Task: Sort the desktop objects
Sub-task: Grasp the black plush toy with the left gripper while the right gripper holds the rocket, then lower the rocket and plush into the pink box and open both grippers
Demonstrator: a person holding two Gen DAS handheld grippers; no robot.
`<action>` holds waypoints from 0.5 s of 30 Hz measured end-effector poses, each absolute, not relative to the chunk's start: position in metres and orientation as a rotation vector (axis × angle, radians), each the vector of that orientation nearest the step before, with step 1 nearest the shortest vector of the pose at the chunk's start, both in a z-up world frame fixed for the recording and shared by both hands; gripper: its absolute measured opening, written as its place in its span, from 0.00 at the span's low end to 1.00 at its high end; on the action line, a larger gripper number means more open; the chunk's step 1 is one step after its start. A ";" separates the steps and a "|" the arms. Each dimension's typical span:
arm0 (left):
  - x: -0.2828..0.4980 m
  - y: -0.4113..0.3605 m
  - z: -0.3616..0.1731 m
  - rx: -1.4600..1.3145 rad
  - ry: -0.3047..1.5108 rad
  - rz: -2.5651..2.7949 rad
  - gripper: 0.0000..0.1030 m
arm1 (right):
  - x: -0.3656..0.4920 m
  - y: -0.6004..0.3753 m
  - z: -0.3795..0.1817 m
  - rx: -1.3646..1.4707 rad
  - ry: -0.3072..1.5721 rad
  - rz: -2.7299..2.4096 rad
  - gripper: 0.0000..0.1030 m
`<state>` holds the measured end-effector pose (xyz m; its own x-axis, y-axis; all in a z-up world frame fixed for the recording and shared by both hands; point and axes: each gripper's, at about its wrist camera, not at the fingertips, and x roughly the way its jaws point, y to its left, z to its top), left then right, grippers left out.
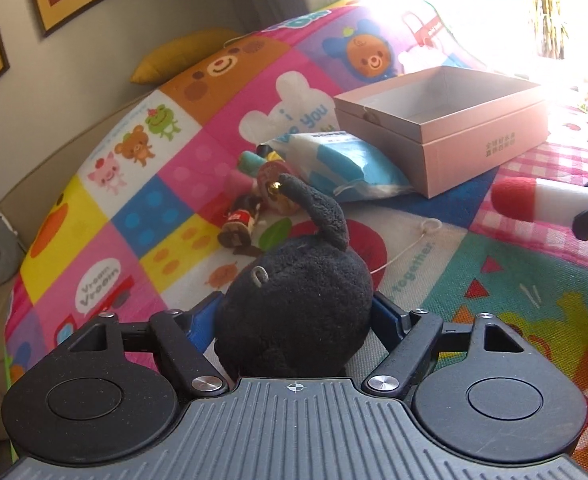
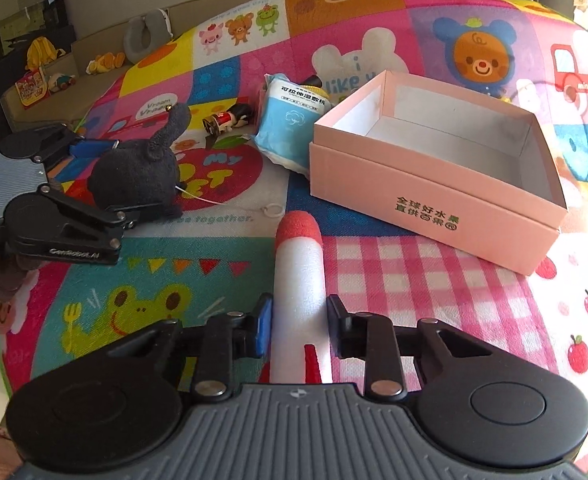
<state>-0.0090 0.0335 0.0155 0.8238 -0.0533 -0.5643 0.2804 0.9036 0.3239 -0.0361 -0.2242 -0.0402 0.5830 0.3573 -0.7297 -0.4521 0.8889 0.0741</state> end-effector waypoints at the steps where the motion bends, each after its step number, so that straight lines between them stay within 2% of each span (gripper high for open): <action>1: -0.012 0.033 0.016 0.409 0.583 -0.183 0.79 | -0.043 -0.231 -0.037 -0.110 0.823 0.472 0.27; 7: -0.049 0.008 0.029 0.442 0.551 -0.231 0.78 | -0.078 -0.274 -0.023 -0.049 0.795 0.408 0.27; 15: -0.062 -0.044 0.101 0.336 0.395 -0.377 0.78 | -0.103 -0.313 0.011 0.049 0.682 0.370 0.27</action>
<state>-0.0622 -0.0440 0.1013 0.8559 -0.2873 -0.4299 0.4158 0.8767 0.2418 -0.1034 -0.3135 0.0109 0.7140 0.3495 -0.6067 -0.3174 0.9339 0.1644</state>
